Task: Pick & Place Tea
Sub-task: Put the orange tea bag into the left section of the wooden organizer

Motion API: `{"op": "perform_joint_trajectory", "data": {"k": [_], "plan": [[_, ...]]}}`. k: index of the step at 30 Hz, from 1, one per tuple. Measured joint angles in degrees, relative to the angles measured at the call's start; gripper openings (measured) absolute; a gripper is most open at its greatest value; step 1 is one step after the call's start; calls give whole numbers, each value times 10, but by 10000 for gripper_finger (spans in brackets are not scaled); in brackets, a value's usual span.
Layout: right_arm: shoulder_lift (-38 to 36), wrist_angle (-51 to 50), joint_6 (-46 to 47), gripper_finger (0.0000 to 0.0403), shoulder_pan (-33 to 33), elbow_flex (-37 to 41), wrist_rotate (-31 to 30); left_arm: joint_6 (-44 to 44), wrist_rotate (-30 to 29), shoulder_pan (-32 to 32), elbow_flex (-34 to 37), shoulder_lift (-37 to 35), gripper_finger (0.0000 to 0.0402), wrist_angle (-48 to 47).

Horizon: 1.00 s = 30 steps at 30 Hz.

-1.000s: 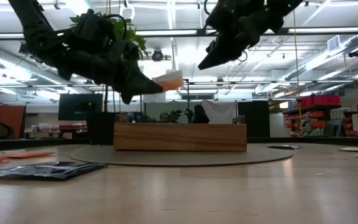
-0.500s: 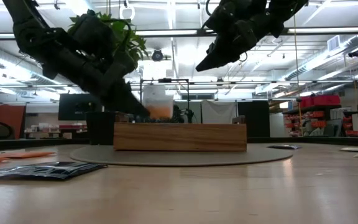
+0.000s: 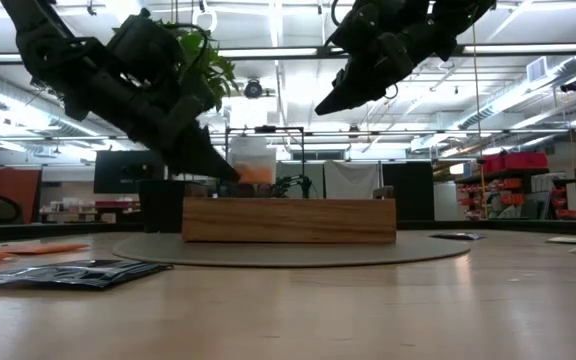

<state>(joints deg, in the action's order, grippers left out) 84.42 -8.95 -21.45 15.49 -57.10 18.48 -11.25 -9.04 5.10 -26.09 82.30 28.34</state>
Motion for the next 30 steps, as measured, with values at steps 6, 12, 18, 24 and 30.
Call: {"op": "perform_joint_trajectory", "data": {"k": [6, 12, 18, 24, 30], "plan": [[0, -1, 0, 7, 0, 0, 0, 5, 11, 0, -27, -41, 2, -104], [0, 3, 0, 7, 0, 0, 3, 15, 14, -2, -65, -55, 2, -213], [7, 50, 36, 10, 0, 0, 46, 15, 11, -11, -69, -55, 2, -228], [23, 91, 90, 71, 16, 0, 32, 21, -14, -25, -69, -55, 2, -228], [51, 134, 150, 182, 46, -1, 54, 31, -33, -37, -69, -55, 2, -224]]}}
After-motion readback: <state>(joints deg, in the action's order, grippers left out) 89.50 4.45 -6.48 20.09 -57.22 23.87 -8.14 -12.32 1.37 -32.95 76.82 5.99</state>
